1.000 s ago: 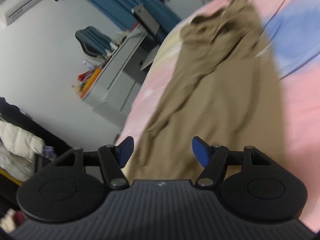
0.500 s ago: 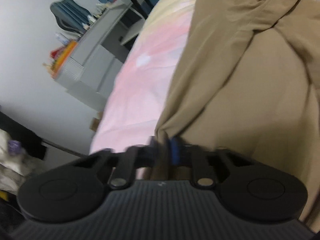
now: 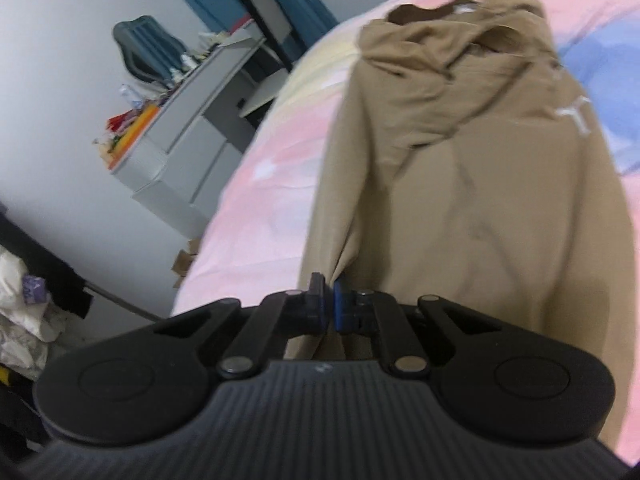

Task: Fold clothes
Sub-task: 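Grasp the hem with the left gripper while the right gripper grasps it beside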

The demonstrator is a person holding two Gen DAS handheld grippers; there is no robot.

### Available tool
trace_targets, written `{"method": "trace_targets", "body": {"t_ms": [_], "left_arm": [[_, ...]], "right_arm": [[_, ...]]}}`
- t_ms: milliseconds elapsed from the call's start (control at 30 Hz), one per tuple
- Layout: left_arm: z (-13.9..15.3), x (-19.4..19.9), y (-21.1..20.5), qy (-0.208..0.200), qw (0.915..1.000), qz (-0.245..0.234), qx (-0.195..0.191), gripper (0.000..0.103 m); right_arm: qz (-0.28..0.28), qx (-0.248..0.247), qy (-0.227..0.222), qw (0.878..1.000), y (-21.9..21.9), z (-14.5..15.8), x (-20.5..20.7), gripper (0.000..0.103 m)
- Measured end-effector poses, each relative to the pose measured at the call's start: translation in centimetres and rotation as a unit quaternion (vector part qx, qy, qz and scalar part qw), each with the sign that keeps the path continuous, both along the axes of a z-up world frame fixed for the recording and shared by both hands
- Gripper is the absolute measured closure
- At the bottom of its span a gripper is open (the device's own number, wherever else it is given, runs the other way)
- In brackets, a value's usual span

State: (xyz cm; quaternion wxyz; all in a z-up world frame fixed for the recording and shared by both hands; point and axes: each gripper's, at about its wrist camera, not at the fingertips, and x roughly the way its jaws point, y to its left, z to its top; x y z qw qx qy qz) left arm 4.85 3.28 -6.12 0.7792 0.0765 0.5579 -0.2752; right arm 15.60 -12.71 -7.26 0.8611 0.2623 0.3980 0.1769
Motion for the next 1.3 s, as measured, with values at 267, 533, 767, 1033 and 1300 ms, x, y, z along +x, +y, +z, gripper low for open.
{"method": "trace_targets", "body": {"t_ms": [267,533,767,1033,1300], "left_arm": [[-3.5,0.6,0.4,0.03,0.9995,0.001,-0.001,0.073],[-0.8,1.7,7.7,-0.017,0.9856,0.114,-0.123,0.019],[-3.9,5.6,11.4,0.05,0.9599,0.248,-0.121,0.018],[-5.4,3.3,7.0,0.065,0.9824,0.16,-0.071,0.013],[-4.0,-0.1,6.2,0.057,0.9955,0.074,-0.015,0.078]], "right_arm": [[-0.032,-0.015,0.002,0.999,-5.0,-0.2,-3.2,0.093],[-0.046,-0.011,0.033,0.998,-8.0,-1.7,-7.0,0.057],[-0.041,0.011,0.085,0.995,-9.0,-4.0,-10.8,0.04],[-0.002,0.023,0.13,0.991,-8.2,-6.1,-14.1,0.041],[0.085,-0.162,0.081,0.98,-2.1,-4.2,-16.1,0.089]]}}
